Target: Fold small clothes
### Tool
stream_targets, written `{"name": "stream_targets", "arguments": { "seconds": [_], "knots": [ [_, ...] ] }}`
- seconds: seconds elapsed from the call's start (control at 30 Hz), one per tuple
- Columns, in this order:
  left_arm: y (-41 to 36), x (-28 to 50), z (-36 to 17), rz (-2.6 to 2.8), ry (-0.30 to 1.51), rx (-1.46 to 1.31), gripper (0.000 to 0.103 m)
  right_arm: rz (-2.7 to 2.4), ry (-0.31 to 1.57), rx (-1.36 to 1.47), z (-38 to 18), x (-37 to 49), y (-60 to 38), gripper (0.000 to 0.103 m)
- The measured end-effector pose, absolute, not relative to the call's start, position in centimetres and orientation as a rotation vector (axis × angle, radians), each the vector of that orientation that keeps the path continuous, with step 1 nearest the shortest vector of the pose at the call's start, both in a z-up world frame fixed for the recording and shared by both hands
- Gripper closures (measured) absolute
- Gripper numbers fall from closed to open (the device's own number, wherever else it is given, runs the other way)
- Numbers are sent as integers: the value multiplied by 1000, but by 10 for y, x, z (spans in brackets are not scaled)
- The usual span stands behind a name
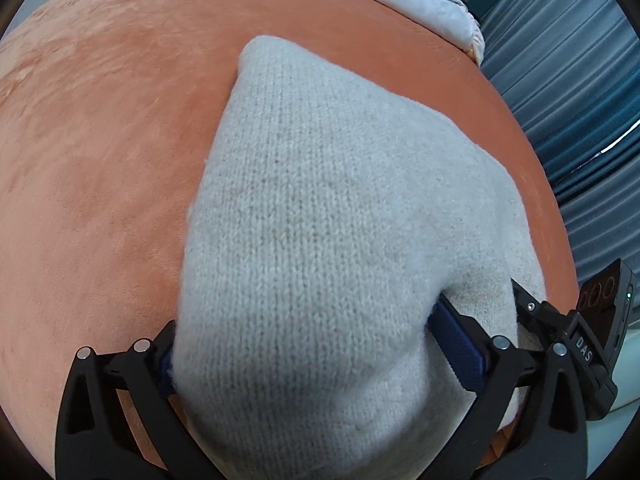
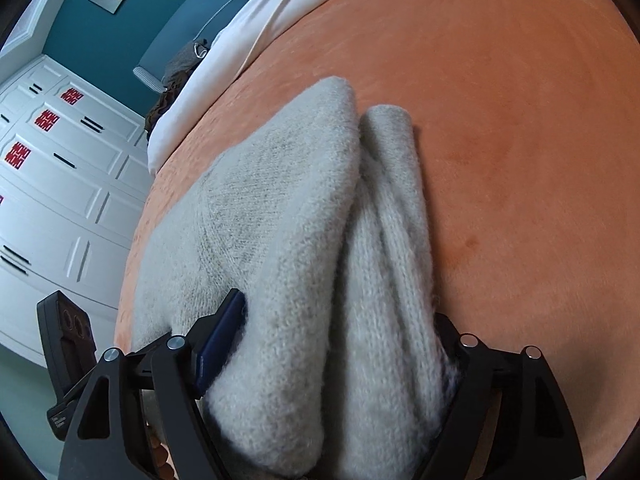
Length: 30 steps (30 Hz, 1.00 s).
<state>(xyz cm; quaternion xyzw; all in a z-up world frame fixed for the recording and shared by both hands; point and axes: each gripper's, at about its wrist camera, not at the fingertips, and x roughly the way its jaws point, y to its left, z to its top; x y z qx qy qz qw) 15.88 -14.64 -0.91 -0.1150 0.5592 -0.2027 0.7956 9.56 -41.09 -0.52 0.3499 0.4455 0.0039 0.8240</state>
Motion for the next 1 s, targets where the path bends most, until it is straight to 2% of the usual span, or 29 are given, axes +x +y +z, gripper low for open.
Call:
{"name": "stream_targets", "arguments": {
  "seconds": [0.03,0.1,0.17,0.2,0.3,0.43,0.6,0.8,1.0],
  "knots": [
    [-146,158,-8,-444,1203,-249,6,8,941,745,-5,96,-411,34],
    [-146,155,-1,-456,1196,-247,17,23,931,785,-5,95,-413,53],
    [-146,149,13,-473,1174,-228,34,22,910,829,-1,91,-417,65],
    [-146,146,18,-480,1165,-221,42,20,899,842,3,88,-417,67],
    [-145,137,41,-518,1150,-219,51,19,853,858,26,74,-415,69],
    [-155,109,77,-617,1135,-231,54,-6,783,834,72,36,-411,70],
    [-173,60,139,-779,1031,-223,54,-86,638,721,161,-36,-407,70],
    [-163,11,248,-926,769,-215,53,-102,393,565,280,-99,-384,69],
    [-107,-1,344,-924,509,-205,50,17,202,455,370,-96,-336,67]
  ]
}}
